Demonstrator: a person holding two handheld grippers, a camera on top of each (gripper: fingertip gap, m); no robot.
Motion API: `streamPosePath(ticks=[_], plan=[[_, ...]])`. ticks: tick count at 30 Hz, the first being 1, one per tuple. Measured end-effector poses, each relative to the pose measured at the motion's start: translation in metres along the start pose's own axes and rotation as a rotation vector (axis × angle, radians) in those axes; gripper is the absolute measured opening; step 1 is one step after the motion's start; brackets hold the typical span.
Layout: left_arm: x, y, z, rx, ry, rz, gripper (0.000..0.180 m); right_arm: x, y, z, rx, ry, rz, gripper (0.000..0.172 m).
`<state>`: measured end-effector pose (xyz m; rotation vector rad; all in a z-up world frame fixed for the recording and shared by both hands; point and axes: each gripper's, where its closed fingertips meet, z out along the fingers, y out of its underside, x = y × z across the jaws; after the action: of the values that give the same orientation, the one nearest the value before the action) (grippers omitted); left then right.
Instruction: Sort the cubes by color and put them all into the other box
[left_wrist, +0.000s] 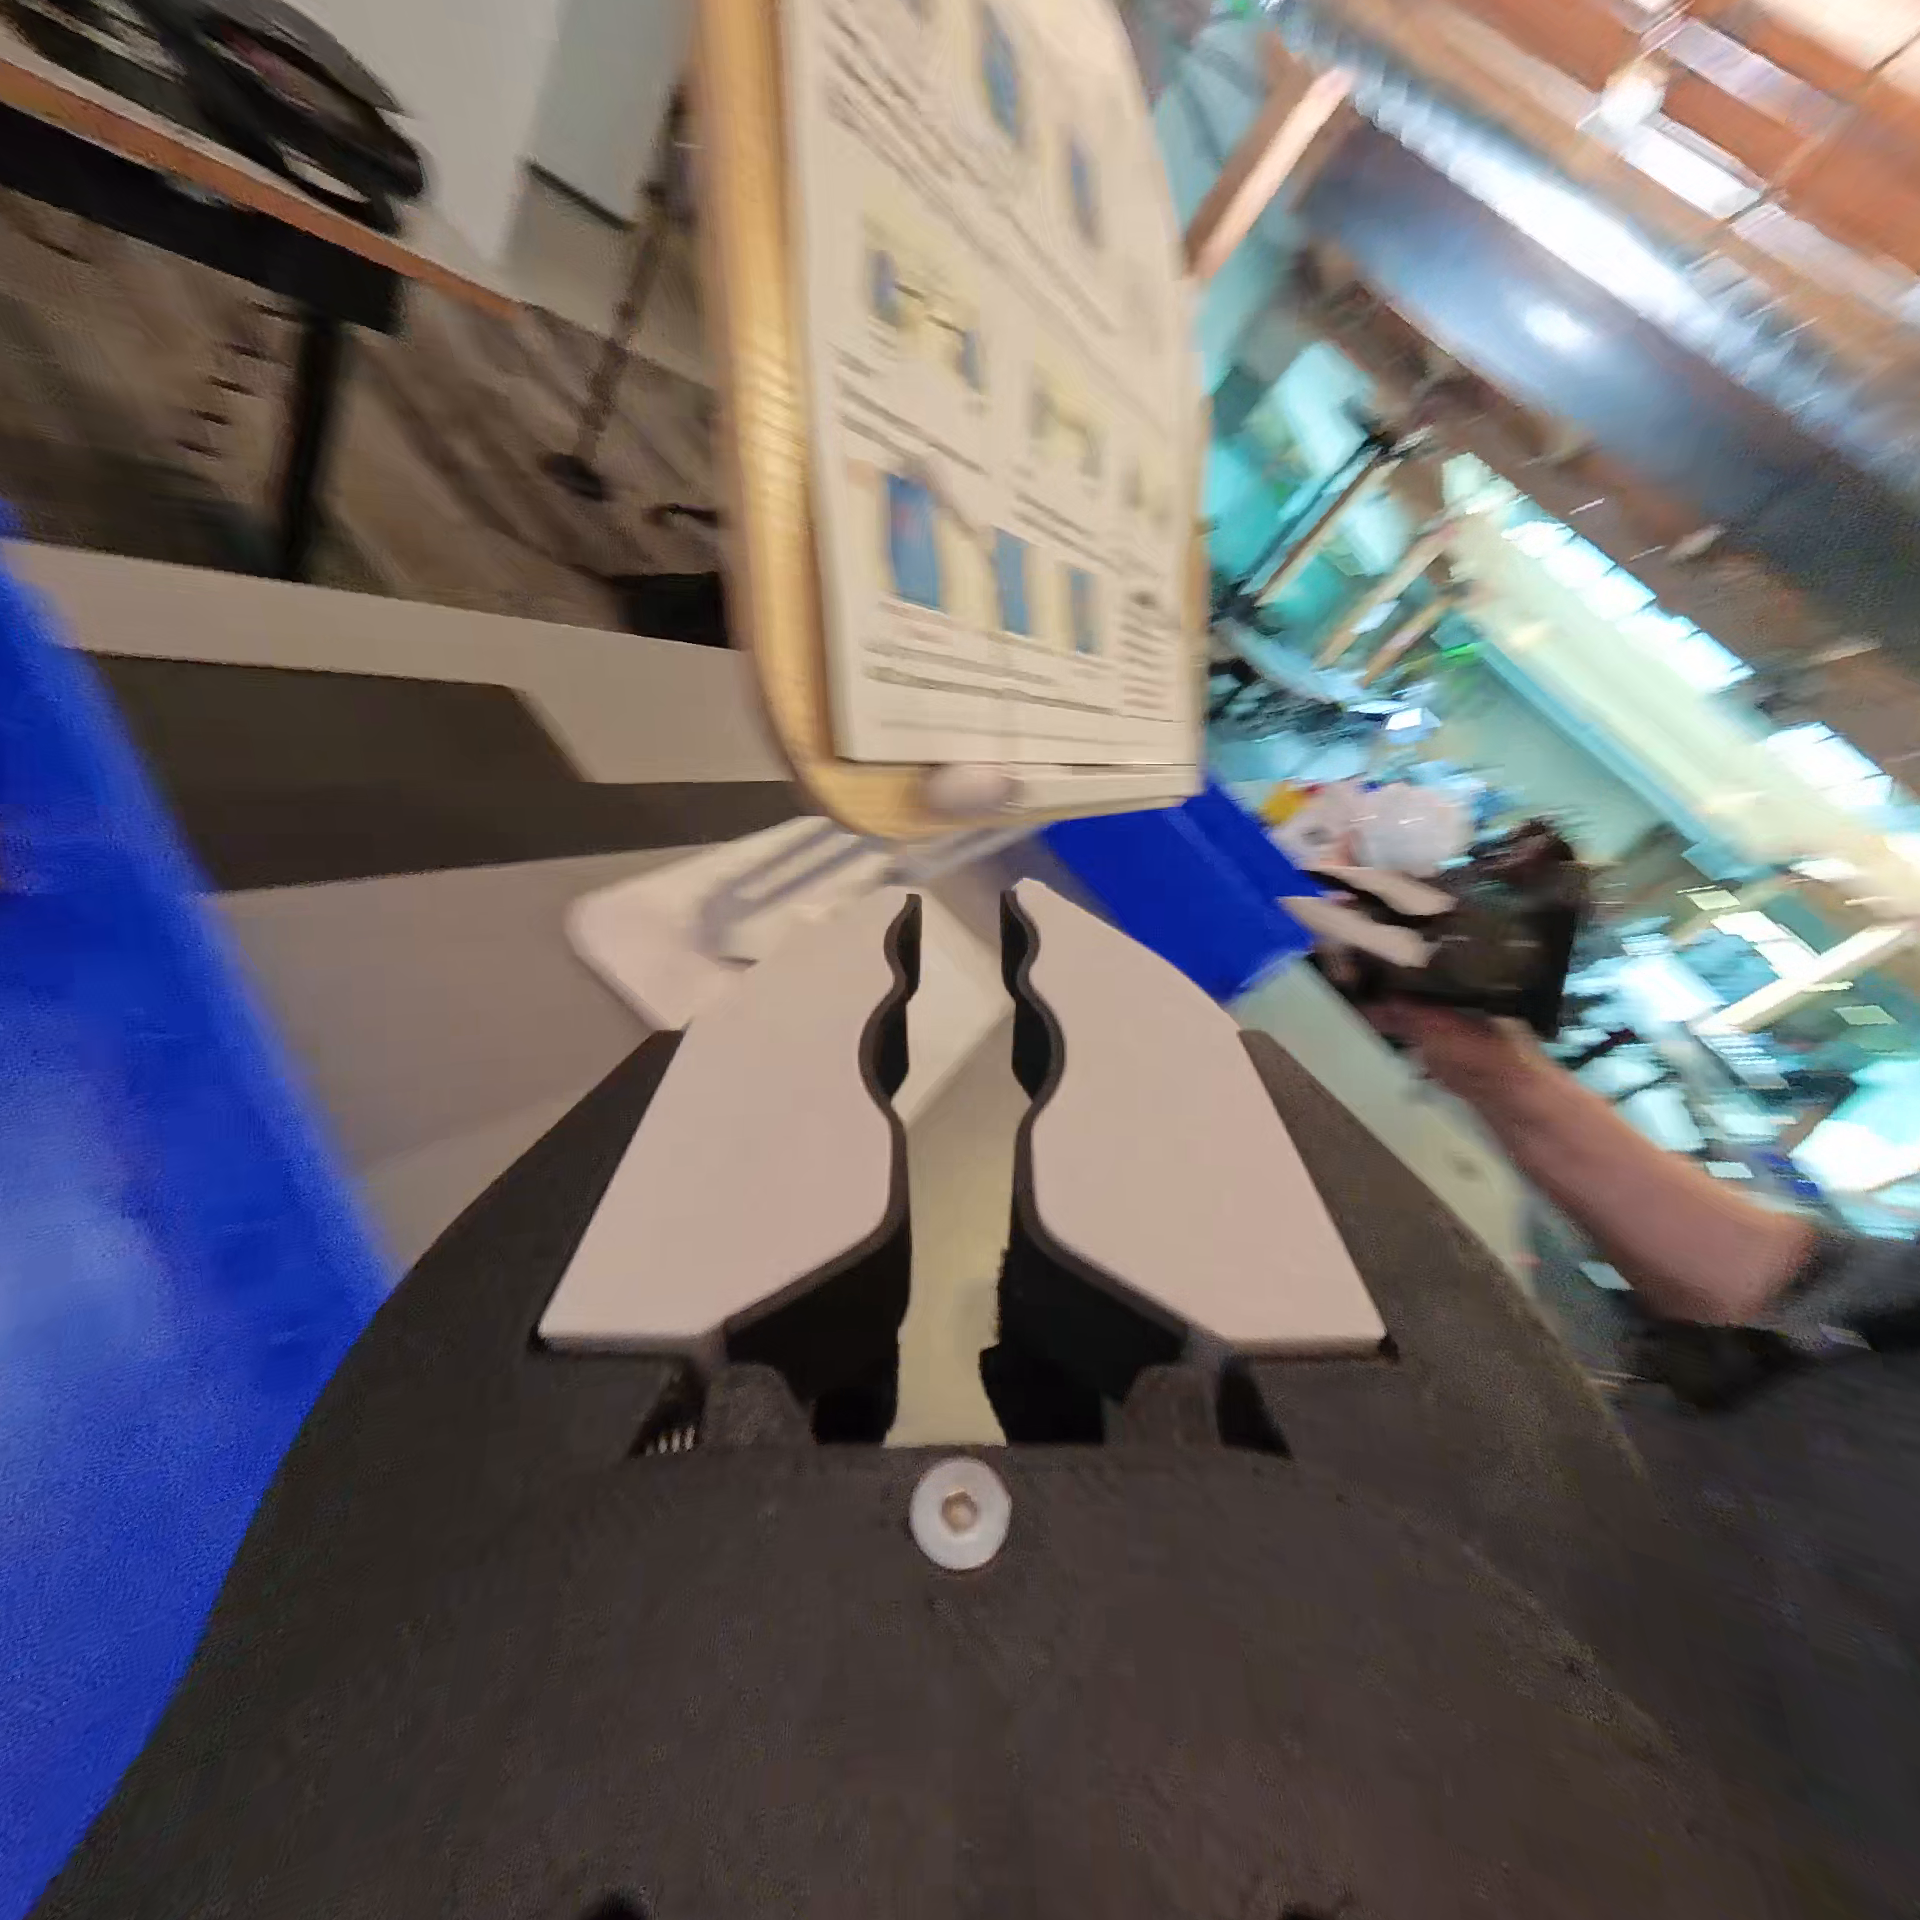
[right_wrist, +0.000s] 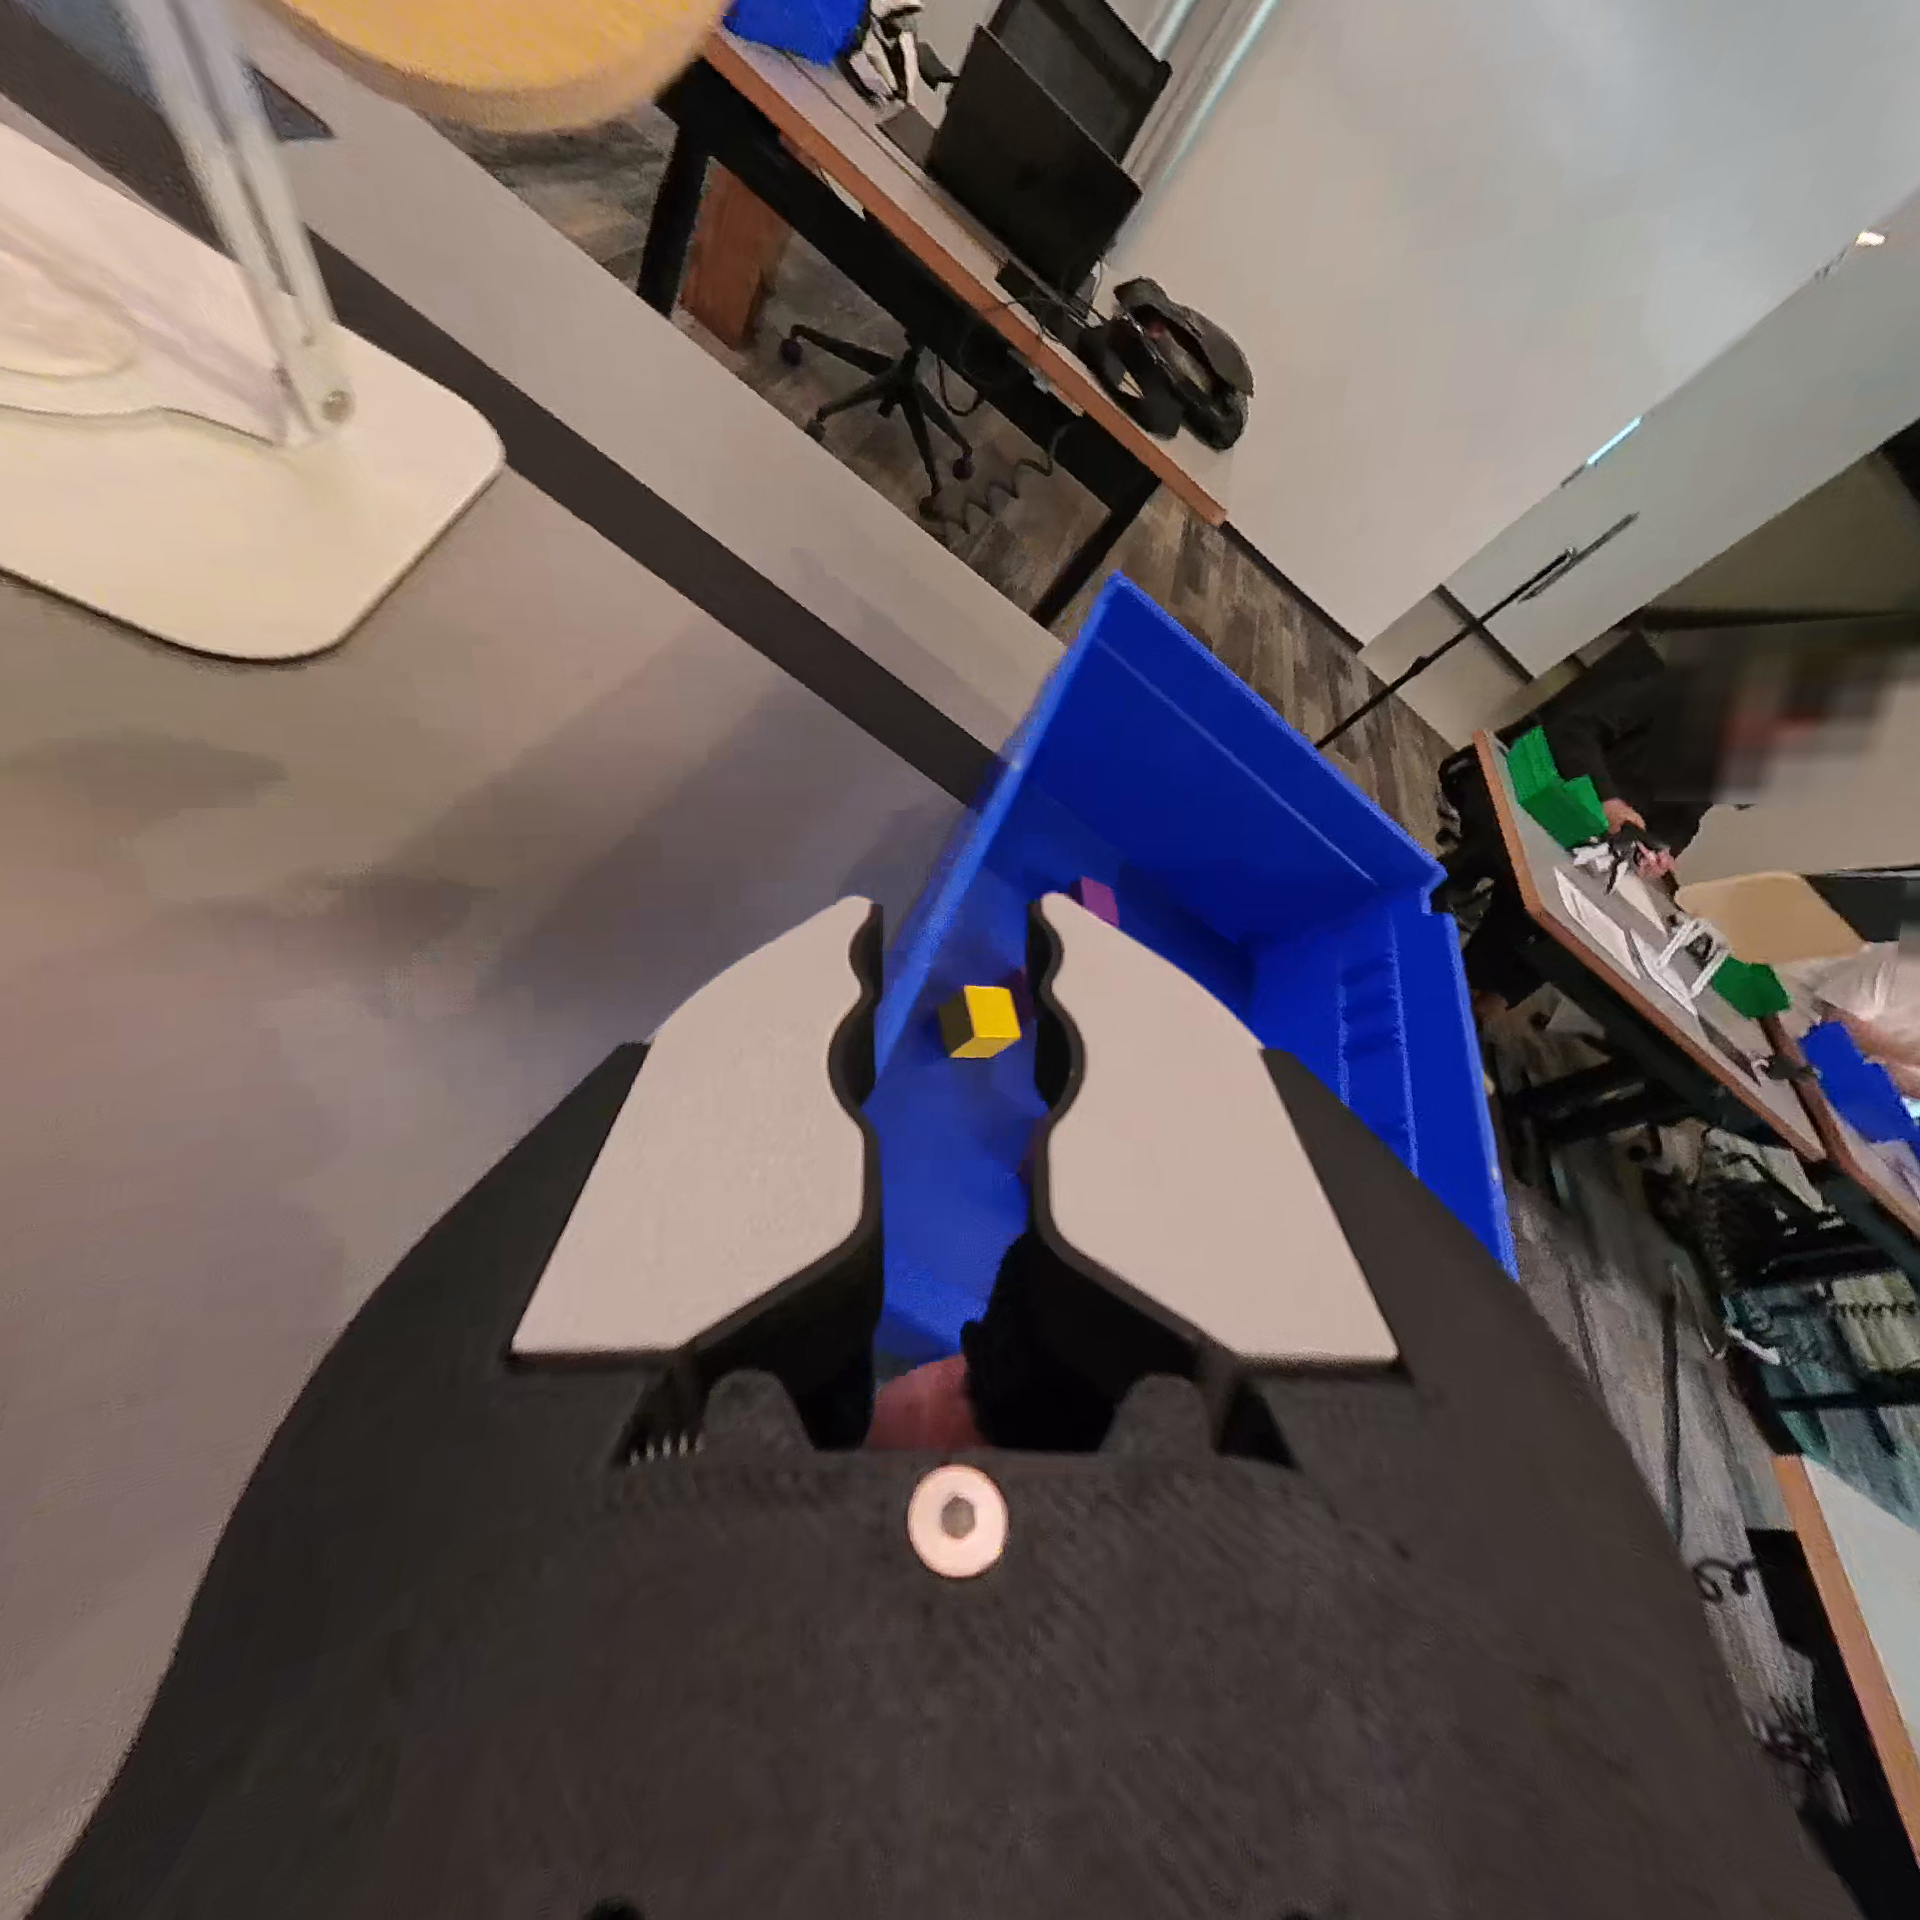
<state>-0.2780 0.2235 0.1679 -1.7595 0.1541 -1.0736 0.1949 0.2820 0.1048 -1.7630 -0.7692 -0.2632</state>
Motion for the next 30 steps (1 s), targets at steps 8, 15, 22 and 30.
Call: streamPosePath(ticks=[8, 15, 22, 30], plan=[[-0.146, -0.052, -0.016, -0.184, -0.412, 0.186, 0.018, -0.038, -0.024, -0.007, -0.023, -0.091, -0.056, 0.026], [-0.250, -0.012, 0.008, -0.387, -0.446, 0.121, 0.033, -0.057, -0.055, -0.003, -0.027, -0.106, -0.137, 0.025], [-0.290, 0.012, 0.038, -0.478, -0.450, 0.155, 0.053, -0.074, -0.071, 0.000, -0.033, -0.111, -0.171, 0.025], [-0.301, 0.010, 0.054, -0.514, -0.499, 0.112, 0.054, -0.092, -0.072, 0.003, -0.035, -0.120, -0.154, 0.024]])
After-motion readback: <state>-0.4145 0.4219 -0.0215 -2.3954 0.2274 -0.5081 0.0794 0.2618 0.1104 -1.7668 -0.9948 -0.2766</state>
